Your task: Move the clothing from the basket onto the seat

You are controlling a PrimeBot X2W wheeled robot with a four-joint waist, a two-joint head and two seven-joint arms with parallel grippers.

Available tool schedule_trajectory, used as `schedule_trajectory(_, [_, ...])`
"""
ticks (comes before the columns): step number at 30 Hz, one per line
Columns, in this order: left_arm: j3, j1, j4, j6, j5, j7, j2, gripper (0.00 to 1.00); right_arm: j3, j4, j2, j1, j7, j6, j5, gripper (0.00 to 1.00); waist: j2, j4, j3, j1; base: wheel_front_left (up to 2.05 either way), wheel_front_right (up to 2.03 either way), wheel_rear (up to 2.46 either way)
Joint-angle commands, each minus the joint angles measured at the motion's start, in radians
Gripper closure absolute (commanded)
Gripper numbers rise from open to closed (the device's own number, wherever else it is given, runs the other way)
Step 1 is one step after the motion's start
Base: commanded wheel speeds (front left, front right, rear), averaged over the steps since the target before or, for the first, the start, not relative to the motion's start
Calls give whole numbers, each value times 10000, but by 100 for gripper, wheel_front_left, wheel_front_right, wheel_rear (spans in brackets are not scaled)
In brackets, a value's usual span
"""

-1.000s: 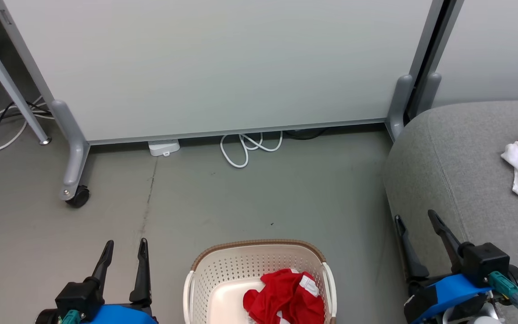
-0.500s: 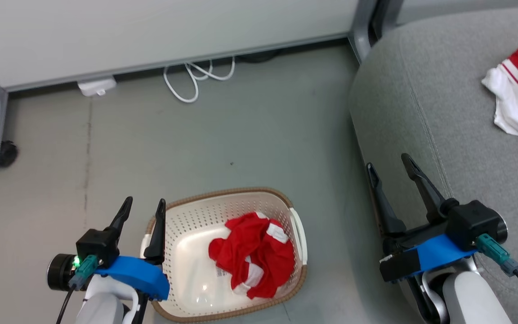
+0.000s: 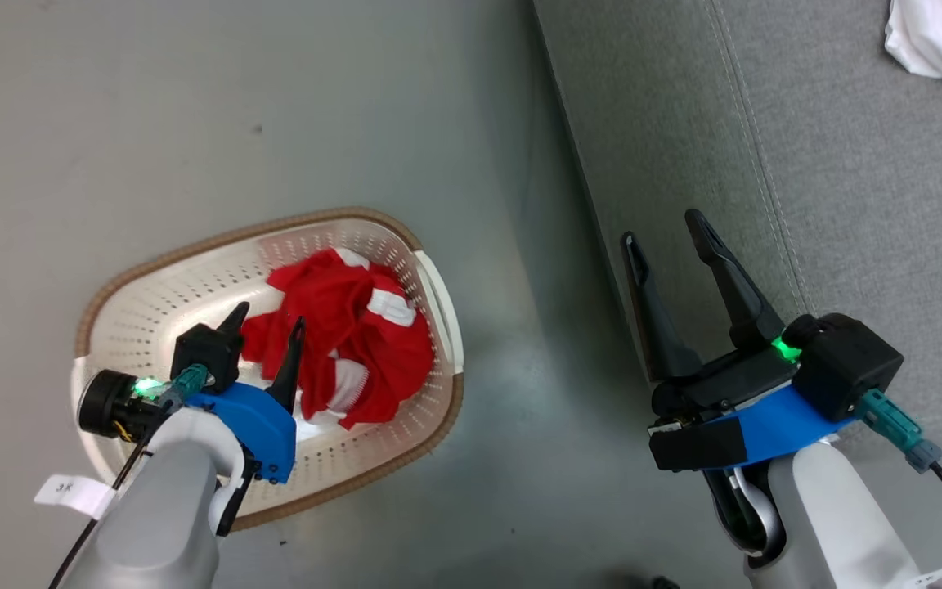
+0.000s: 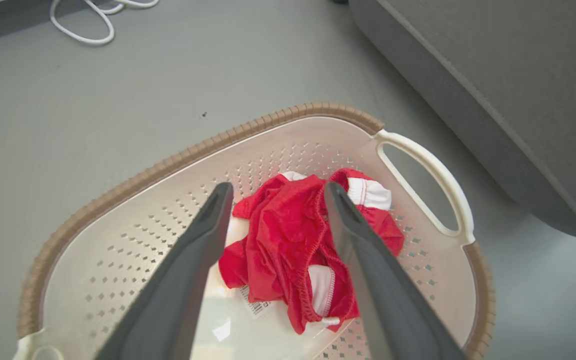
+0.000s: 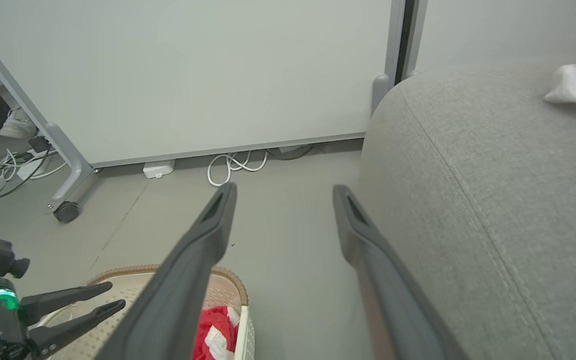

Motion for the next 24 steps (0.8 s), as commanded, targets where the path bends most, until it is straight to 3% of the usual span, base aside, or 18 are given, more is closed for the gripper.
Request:
schedule_trajectory(1, [-202,-334,117,-3,76,93,185,0,86,-4,23,-240,-83,6,77,0,0,-978,1274,-3,0,0,0])
schedule_trajectory(9, [-2059,-1459,1285,-3,-37,728,935,0,490,-522,22,-525,-167,6,562,0,0,-1652,2492,-3,0,0,0])
schedule_trajectory(15, [-2517,-2125,1936,19,89,958,1116,0,416,-999,20,-202,-166,6,587,0,0,-1635,2935,-3,0,0,0])
schedule_trajectory(21, [-2726,-2834,2755,699,411,1409,959,0,394,-1309,20,139,-168,6,529,0,0,-1482,3195,-3,0,0,0])
schedule_trajectory(24, [-2830,-3093,3062,806,465,1565,838,0,463,-1381,19,256,-167,4,601,0,0,-1430,3277,-3,0,0,0])
